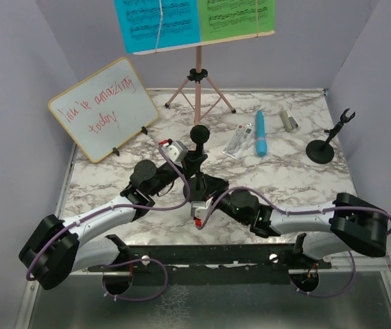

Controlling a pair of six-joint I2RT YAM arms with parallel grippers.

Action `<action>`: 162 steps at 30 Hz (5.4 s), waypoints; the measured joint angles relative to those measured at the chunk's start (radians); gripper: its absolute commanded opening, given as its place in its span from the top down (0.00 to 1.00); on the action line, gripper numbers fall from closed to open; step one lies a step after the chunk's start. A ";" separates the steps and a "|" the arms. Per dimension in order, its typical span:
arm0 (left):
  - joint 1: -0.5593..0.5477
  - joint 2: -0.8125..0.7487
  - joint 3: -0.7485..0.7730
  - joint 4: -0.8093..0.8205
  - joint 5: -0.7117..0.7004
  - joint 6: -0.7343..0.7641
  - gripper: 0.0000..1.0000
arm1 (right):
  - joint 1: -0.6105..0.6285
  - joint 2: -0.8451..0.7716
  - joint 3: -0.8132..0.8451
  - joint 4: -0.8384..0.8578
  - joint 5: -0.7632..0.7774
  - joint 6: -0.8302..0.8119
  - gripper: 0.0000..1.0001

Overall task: Pack up the instrument practice props
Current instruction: Unscrew the knob on the microphone stand.

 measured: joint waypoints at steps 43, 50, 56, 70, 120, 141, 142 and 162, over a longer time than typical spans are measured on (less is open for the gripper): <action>-0.006 -0.006 0.003 -0.018 -0.035 0.008 1.00 | -0.200 -0.299 -0.049 -0.094 -0.032 1.048 0.21; -0.006 -0.006 0.003 -0.018 -0.035 0.008 1.00 | -0.341 -0.225 -0.050 -0.074 -0.274 1.398 0.25; -0.006 -0.006 0.003 -0.018 -0.034 0.008 1.00 | -0.463 -0.100 -0.050 0.002 -0.457 1.592 0.35; -0.006 -0.006 0.004 -0.019 -0.032 0.008 1.00 | -0.514 0.069 -0.032 0.214 -0.714 1.743 0.47; -0.001 0.011 -0.008 0.037 -0.020 0.069 1.00 | 0.018 0.282 -0.047 0.467 0.099 -0.298 1.00; -0.002 -0.017 -0.031 0.038 -0.021 0.084 1.00 | 0.077 0.173 -0.029 0.259 0.172 0.140 0.39; -0.002 -0.017 -0.031 0.038 -0.020 0.088 1.00 | 0.072 0.154 -0.028 0.240 0.159 0.202 0.37; -0.002 -0.019 -0.033 0.038 -0.020 0.097 1.00 | -0.310 0.055 -0.140 0.437 -0.395 1.481 0.29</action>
